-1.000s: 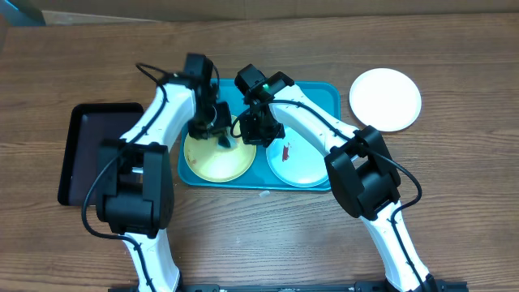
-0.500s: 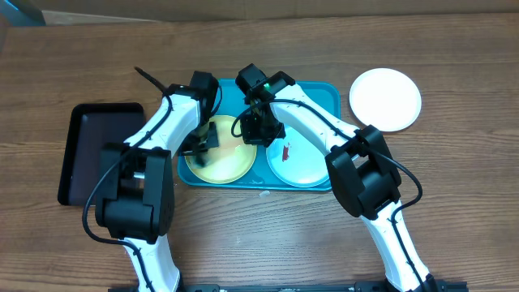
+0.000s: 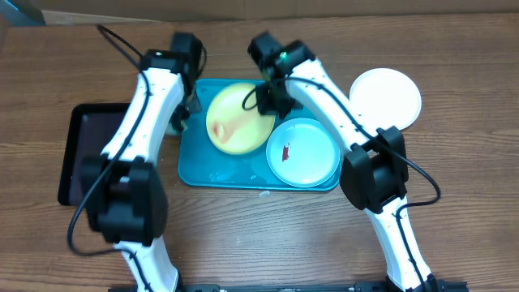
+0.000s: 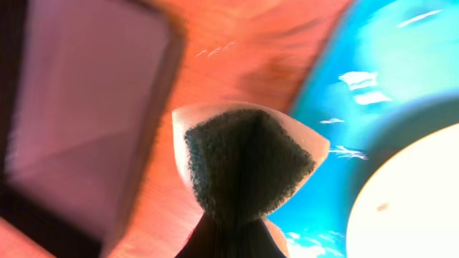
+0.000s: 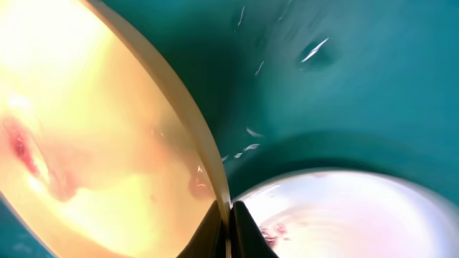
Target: Clean dirty plates on tray and stack at the side
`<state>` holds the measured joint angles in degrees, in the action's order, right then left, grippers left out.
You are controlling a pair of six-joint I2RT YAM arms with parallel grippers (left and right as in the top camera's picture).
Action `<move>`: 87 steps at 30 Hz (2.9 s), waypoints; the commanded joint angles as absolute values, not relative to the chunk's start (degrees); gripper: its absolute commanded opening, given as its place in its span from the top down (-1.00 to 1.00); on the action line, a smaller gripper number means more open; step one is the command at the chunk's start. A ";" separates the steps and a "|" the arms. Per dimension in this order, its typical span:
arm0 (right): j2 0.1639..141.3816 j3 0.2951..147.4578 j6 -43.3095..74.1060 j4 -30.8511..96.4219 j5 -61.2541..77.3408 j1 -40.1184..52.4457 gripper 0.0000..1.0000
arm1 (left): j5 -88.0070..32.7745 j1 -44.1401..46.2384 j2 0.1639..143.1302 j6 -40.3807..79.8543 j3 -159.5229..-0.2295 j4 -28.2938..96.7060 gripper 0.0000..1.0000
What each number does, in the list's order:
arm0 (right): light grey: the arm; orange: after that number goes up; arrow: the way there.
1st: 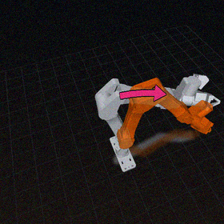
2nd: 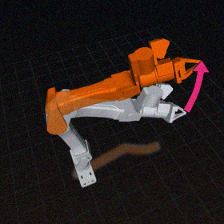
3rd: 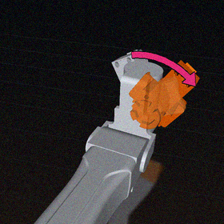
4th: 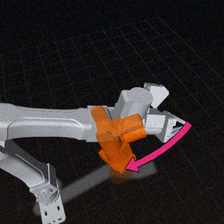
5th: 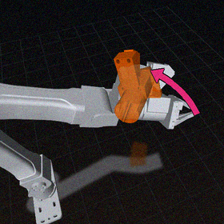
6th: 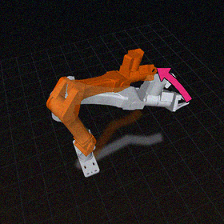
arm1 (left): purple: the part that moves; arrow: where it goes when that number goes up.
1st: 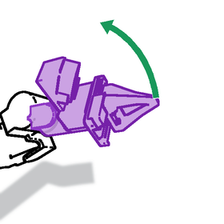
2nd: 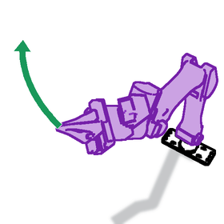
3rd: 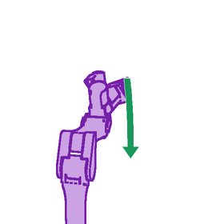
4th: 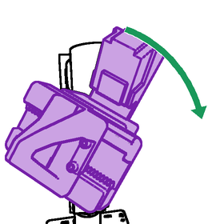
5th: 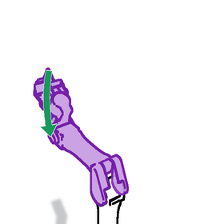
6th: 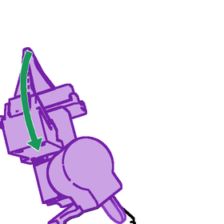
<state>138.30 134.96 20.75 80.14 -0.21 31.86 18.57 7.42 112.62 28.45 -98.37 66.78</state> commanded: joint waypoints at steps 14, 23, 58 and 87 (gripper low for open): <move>137.58 157.58 14.48 94.48 -50.17 41.21 0.93 | -9.45 -1.34 101.30 17.10 -98.10 66.39 0.91; 137.58 157.58 5.74 88.95 -66.06 49.32 0.93 | -10.57 -2.24 101.89 13.74 -92.77 65.91 0.92; 137.58 157.58 12.38 88.16 13.19 22.46 0.93 | -10.59 -2.90 101.89 14.11 -91.85 64.88 0.92; 137.60 138.06 10.28 90.85 9.89 -18.74 0.92 | -10.59 -2.87 101.89 14.17 -91.85 63.94 0.92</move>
<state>138.30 141.25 8.43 92.36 12.78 -19.25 -9.89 -2.52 101.41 14.98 -92.18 64.07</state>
